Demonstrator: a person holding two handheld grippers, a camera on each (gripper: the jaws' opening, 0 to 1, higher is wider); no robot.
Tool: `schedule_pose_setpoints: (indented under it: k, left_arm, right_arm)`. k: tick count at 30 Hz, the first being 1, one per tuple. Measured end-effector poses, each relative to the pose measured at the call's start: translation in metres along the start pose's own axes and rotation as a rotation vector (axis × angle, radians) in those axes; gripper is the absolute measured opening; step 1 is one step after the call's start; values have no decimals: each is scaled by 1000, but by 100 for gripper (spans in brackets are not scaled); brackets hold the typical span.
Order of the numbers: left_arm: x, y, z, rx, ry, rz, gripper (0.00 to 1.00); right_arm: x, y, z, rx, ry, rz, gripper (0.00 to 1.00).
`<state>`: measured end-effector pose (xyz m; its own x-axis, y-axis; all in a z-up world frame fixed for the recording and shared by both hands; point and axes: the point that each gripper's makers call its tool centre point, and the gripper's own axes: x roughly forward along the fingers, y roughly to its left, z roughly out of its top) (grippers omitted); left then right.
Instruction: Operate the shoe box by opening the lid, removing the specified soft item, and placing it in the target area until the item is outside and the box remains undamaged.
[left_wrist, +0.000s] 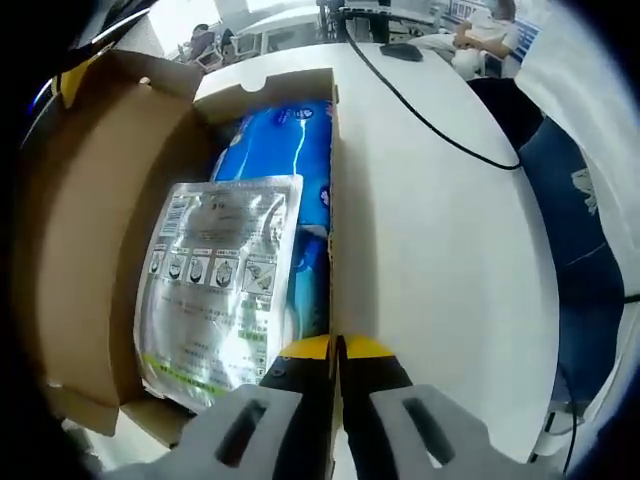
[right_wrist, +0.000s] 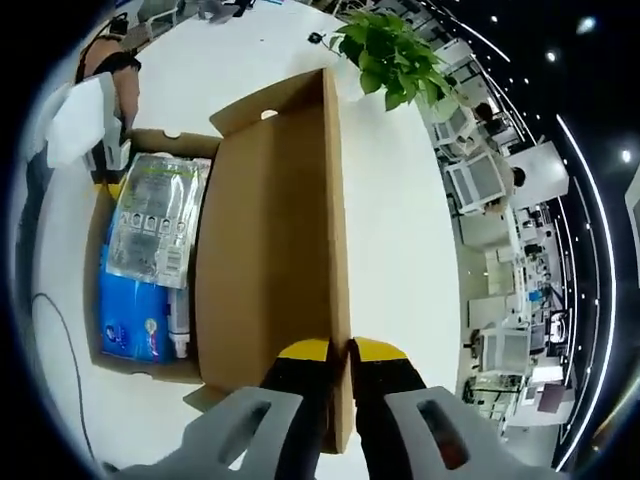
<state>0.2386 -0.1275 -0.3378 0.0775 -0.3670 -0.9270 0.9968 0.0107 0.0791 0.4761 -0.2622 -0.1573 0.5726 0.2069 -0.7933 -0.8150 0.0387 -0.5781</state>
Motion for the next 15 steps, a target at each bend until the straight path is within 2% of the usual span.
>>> schedule_pose_setpoints:
  k: [15]
  left_arm:
    - [1, 1, 0, 5, -1, -1, 1]
  right_arm:
    - [16, -6, -4, 24, 17, 66, 4]
